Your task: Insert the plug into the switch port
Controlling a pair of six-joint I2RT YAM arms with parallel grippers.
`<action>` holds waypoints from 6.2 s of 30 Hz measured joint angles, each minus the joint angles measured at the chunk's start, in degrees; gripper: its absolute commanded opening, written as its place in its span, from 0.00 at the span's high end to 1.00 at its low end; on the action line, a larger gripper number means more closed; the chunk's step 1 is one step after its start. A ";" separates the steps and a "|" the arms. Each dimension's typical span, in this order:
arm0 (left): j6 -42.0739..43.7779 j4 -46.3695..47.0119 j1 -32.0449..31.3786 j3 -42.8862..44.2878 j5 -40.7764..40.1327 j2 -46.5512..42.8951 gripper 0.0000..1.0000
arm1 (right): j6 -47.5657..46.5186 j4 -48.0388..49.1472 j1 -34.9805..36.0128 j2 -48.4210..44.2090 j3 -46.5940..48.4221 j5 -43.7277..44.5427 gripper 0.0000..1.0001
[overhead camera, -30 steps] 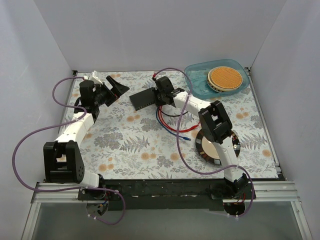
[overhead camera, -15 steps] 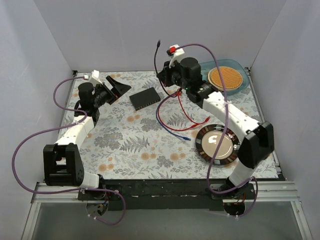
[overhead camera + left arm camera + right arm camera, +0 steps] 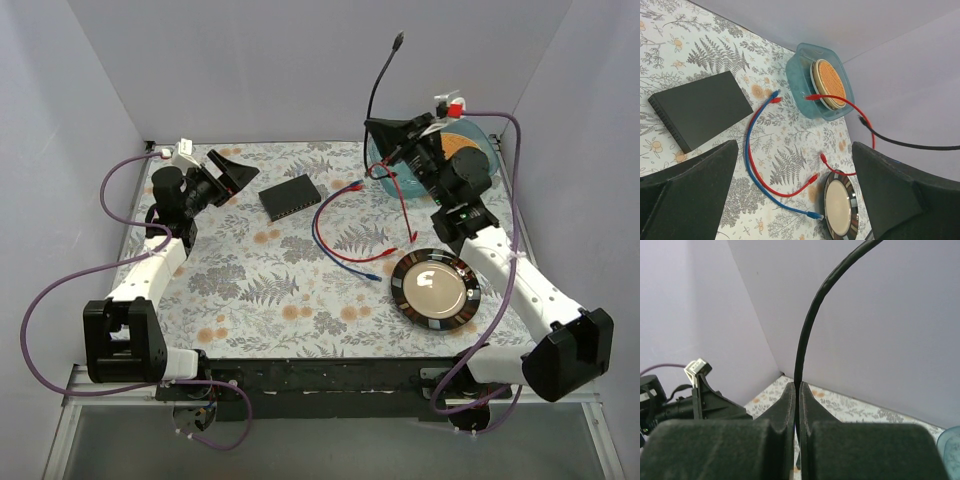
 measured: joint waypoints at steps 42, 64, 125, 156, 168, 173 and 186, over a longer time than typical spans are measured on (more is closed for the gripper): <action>-3.65 7.98 0.02 0.00 9.90 1.53 0.02 | 5.62 -13.86 -17.90 -2.71 6.40 -40.74 0.99; -2.38 3.80 -14.03 13.75 15.37 13.57 0.18 | -21.77 -39.98 3.21 3.76 -0.76 -23.02 0.99; -4.17 -5.03 -21.57 11.06 -16.28 -3.50 1.00 | -14.25 -33.22 18.71 11.80 17.49 0.76 0.37; -3.34 -7.65 -22.43 11.06 -20.96 -3.61 0.83 | -13.11 -36.11 20.61 18.01 21.53 9.42 0.99; 0.98 -11.43 -22.53 11.06 -27.30 -7.19 0.02 | -20.70 -35.52 20.37 14.10 14.38 10.03 0.99; 5.64 -10.10 -22.53 11.04 -27.36 -8.76 0.02 | -25.99 -34.75 20.37 8.13 8.00 8.24 0.99; 16.24 -1.81 -22.53 10.75 -2.78 -5.95 0.31 | -31.98 -30.93 20.37 0.00 0.81 6.86 0.99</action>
